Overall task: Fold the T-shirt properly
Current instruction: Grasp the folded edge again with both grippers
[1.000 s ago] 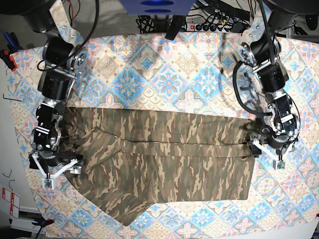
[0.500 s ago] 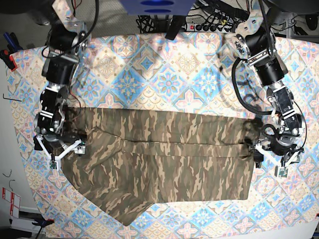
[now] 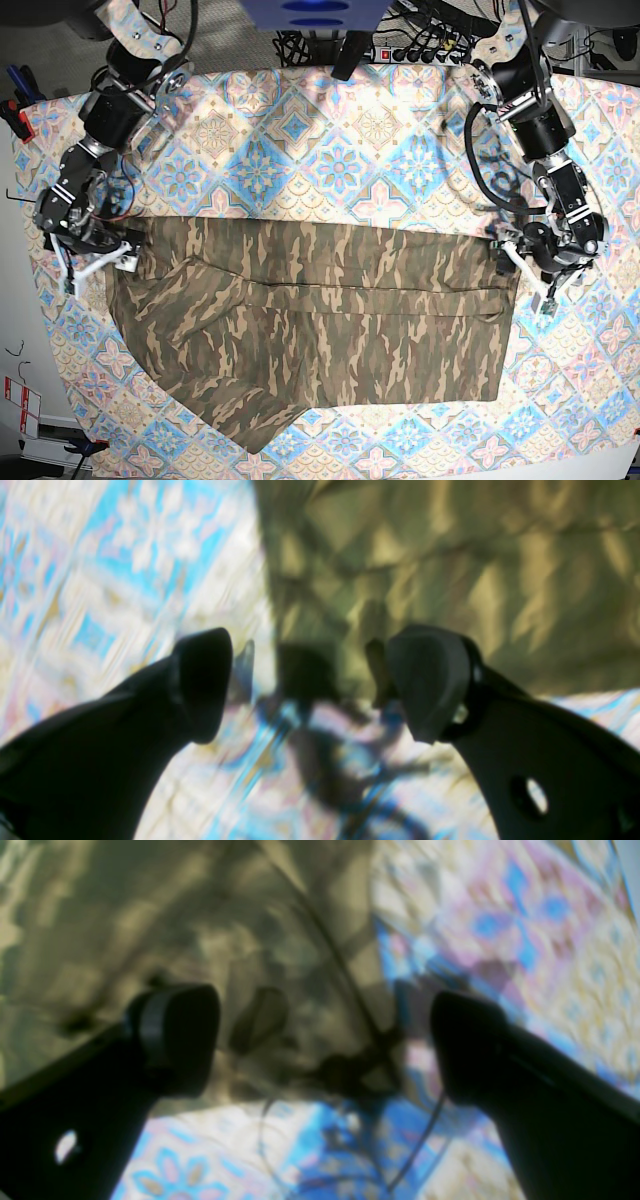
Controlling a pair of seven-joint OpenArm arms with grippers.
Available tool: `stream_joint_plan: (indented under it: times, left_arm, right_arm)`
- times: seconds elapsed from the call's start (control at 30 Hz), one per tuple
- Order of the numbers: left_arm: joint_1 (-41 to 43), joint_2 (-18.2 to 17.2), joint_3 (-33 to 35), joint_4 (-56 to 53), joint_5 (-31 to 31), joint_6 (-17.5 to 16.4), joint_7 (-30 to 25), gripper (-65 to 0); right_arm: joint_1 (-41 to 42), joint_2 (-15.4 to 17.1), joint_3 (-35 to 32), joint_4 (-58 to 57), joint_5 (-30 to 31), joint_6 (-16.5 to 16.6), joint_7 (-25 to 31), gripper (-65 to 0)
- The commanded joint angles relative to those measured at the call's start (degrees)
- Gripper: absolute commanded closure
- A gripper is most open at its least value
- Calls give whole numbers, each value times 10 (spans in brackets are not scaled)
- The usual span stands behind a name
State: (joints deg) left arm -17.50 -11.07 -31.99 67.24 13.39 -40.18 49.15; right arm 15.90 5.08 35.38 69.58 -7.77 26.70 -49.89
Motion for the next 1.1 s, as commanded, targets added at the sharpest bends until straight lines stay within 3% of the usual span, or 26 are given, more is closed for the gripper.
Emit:
stream_joint_plan:
  times: [0.0,0.13,0.27,0.37,0.7,0.8,1.07]
  left_arm:
    - [-20,-9,-1,8,-6,2,-5,-522]
    - [-20,-9,-1,8,-2,2,3,-522]
    - [-18,-31,-2,8,-2,2,4,-522]
    - [-10,-47,-2,8,-6,2,4,-522]
    - [-2,-55,-2,9,-6,2,4,-522]
    - [-2,-54,-2,9,-6,2,4,-522]
    - [-26,-54,-1,-56,-8,2,0,-519]
  right_arm:
    - [15,7,2,9,3,3,11,-650]
    - [15,7,12,9,3,4,10,-650]
    - [15,7,60,4,3,41,7,-650]
    - [15,6,85,-19,3,46,15,-650]
    - [18,9,91,-171,3,49,105,-650]
    - [29,9,91,-186,3,51,105,-650]
    - [37,7,91,-186,3,101,52,-650]
